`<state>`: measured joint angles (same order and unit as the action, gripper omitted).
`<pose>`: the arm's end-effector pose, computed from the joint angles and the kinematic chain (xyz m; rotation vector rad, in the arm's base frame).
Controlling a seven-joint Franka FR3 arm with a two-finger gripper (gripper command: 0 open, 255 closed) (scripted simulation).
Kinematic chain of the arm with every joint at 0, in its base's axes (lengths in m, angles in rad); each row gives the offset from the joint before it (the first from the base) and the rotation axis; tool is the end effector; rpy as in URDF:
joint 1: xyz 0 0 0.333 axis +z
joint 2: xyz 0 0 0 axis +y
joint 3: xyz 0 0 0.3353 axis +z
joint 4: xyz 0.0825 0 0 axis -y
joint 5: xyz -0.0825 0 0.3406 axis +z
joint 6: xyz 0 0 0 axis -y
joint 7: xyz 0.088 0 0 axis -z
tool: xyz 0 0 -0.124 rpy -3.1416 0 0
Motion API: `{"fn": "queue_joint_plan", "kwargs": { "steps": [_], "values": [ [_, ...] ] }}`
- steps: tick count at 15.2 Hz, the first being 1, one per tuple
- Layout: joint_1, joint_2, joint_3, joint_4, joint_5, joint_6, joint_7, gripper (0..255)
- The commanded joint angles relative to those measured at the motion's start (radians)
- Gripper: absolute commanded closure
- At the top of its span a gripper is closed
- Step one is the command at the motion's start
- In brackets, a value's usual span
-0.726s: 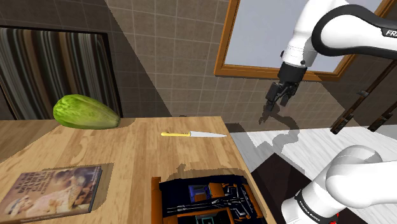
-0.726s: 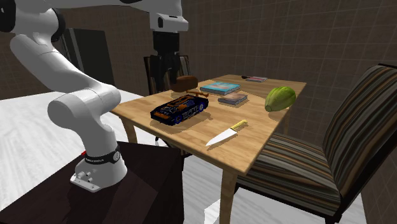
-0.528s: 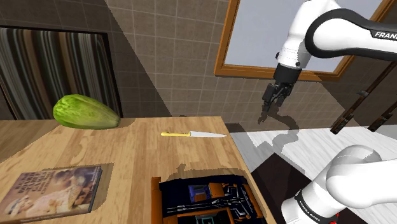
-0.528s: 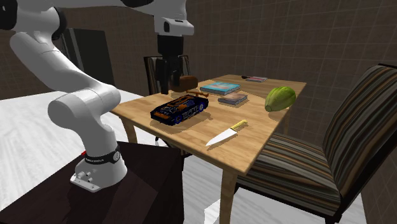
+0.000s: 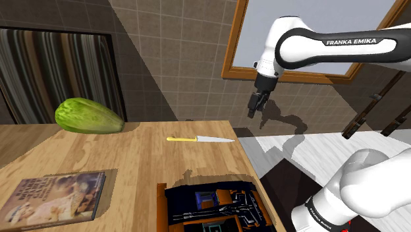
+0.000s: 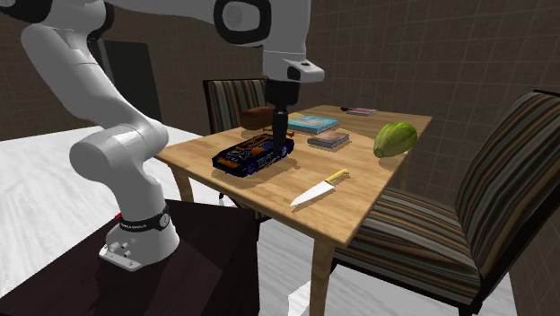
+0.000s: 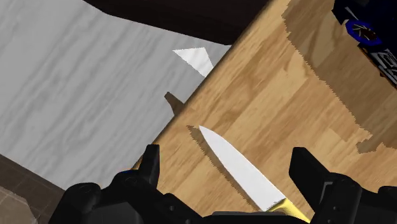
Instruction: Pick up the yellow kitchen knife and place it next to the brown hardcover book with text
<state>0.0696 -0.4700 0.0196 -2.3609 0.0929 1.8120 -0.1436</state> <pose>0.3468 0.0411 0.5102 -3.0408 -0.3121 0.1170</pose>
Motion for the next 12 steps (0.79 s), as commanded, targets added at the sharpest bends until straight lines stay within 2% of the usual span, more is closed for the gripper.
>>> {"fn": "queue_joint_plan", "kwargs": {
  "steps": [1,12],
  "values": [
    [0.021,0.074,-0.001,0.024,0.011,0.05,-0.058,0],
    [0.112,0.467,0.033,0.243,0.072,0.213,-0.35,0]
  ]
}}
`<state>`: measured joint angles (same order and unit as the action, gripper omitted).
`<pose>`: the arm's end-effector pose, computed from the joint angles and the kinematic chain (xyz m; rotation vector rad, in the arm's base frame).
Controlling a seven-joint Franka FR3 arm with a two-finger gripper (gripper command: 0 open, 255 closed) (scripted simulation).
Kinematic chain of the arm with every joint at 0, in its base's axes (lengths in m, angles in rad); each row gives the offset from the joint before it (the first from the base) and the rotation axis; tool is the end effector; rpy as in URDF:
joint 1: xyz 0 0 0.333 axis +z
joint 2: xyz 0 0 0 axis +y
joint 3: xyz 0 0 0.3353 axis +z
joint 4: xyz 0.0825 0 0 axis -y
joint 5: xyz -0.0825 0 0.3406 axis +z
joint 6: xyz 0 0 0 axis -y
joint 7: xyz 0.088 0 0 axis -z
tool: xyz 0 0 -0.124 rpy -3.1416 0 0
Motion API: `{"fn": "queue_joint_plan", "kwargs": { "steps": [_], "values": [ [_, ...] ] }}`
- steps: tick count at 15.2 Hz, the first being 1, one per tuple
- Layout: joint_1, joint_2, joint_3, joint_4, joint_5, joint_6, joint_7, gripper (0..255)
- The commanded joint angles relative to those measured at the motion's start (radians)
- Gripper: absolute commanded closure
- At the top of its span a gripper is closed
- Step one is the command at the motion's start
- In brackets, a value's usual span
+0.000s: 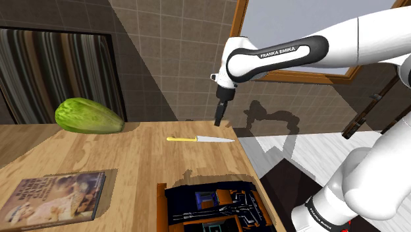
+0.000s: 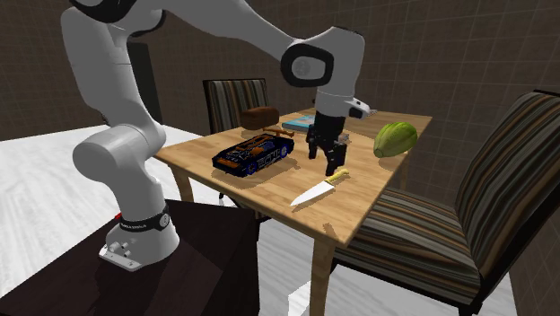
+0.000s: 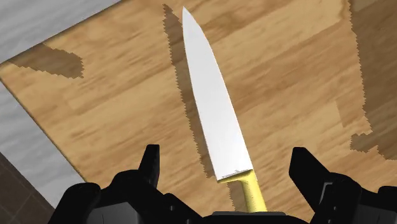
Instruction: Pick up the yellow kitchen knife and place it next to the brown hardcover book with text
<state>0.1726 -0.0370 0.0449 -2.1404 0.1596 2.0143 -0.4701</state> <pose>0.4685 0.1158 0.4387 -2.8512 -0.9015 0.1058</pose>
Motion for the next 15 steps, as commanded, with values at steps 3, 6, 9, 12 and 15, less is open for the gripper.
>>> {"fn": "queue_joint_plan", "kwargs": {
  "steps": [3,6,9,12,15],
  "values": [
    [0.029,0.134,0.029,0.098,0.016,0.033,-0.094,0],
    [0.048,0.23,0.054,0.177,0.02,0.047,-0.158,0],
    [0.056,0.271,0.065,0.201,0.021,0.063,-0.181,0],
    [0.06,0.286,0.067,0.18,0.023,0.101,-0.182,0],
    [0.064,0.306,0.07,0.157,0.025,0.144,-0.184,0]
  ]
}}
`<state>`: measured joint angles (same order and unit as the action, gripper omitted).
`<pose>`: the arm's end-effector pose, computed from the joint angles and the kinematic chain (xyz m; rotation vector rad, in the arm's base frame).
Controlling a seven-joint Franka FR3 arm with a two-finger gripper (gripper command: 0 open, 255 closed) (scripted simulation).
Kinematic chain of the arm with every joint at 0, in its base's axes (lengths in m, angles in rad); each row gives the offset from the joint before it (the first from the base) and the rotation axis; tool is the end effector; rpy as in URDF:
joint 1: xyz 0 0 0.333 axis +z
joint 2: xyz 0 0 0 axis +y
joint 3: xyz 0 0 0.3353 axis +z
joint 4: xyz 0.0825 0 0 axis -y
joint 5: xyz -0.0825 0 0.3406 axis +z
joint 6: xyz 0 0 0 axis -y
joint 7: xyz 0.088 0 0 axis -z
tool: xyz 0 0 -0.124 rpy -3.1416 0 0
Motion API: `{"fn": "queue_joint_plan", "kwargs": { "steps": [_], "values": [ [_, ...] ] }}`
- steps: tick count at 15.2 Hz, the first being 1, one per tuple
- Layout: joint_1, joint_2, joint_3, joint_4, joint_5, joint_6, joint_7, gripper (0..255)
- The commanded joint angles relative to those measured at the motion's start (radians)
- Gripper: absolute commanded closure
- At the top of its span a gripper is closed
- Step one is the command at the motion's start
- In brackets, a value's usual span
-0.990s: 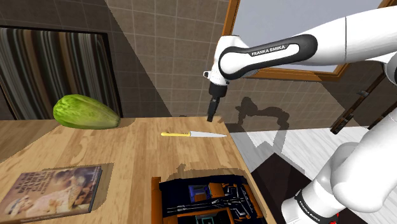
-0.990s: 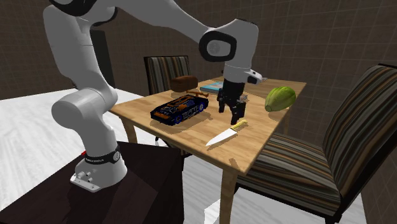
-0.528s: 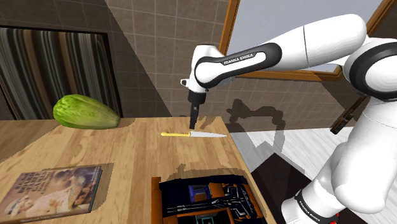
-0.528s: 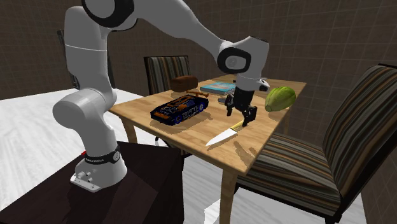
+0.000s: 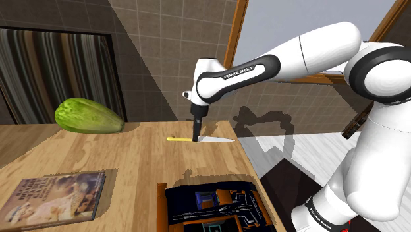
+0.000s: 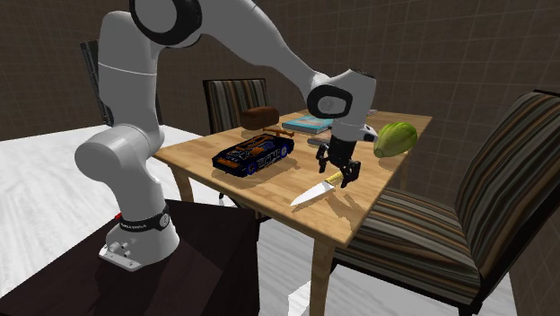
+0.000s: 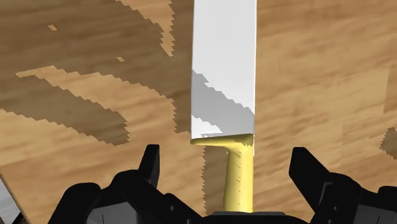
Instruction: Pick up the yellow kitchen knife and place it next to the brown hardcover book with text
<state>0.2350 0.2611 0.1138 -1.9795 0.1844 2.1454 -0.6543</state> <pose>0.5246 0.1987 0.3590 -2.6594 -1.2729 0.0978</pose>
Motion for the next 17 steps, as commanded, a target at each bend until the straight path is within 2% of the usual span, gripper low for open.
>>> {"fn": "queue_joint_plan", "kwargs": {
  "steps": [1,8,9,17],
  "values": [
    [0.002,0.008,0.001,-0.005,0.001,0.013,0.001,0],
    [0.002,0.008,0.001,-0.004,0.001,0.013,0.001,0],
    [0.002,0.008,0.001,-0.004,0.001,0.013,0.001,255],
    [0.001,0.008,0.001,-0.002,0.001,0.011,0.0,255]
  ]
}}
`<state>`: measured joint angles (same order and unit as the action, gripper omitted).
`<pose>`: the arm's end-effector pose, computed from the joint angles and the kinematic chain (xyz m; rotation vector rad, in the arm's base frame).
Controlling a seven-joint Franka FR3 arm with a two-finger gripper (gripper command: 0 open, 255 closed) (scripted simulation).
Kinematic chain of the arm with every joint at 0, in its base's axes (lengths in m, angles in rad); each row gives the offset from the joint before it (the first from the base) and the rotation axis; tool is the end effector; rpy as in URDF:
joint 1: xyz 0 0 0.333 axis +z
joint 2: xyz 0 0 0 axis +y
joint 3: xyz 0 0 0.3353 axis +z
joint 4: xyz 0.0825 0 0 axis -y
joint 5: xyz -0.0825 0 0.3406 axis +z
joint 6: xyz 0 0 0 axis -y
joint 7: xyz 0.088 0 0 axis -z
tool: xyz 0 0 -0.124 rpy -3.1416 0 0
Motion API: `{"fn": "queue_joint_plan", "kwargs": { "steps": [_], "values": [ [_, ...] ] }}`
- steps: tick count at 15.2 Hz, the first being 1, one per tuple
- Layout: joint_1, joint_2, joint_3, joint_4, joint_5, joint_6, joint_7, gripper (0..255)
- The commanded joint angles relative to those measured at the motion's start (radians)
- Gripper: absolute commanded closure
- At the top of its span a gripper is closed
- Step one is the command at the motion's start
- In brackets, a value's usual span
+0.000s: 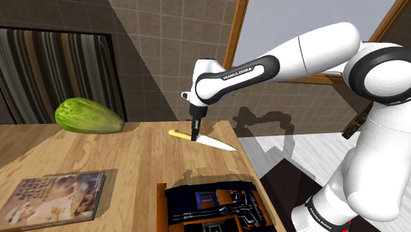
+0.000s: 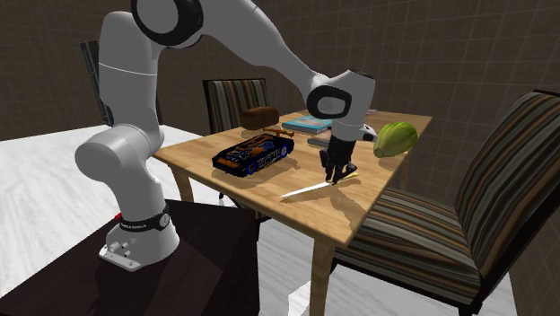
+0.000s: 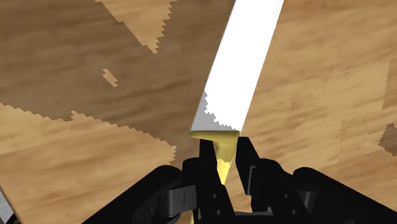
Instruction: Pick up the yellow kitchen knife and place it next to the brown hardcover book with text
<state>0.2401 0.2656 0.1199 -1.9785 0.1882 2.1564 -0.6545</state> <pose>0.5241 0.2049 0.3579 -2.6522 -1.2821 0.0873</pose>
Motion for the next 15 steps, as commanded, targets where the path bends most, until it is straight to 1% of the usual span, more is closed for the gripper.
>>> {"fn": "queue_joint_plan", "kwargs": {
  "steps": [1,15],
  "values": [
    [-0.003,0.004,-0.005,-0.005,-0.003,0.002,0.001,255],
    [-0.008,-0.083,-0.006,0.076,-0.009,-0.163,0.026,255]
  ]
}}
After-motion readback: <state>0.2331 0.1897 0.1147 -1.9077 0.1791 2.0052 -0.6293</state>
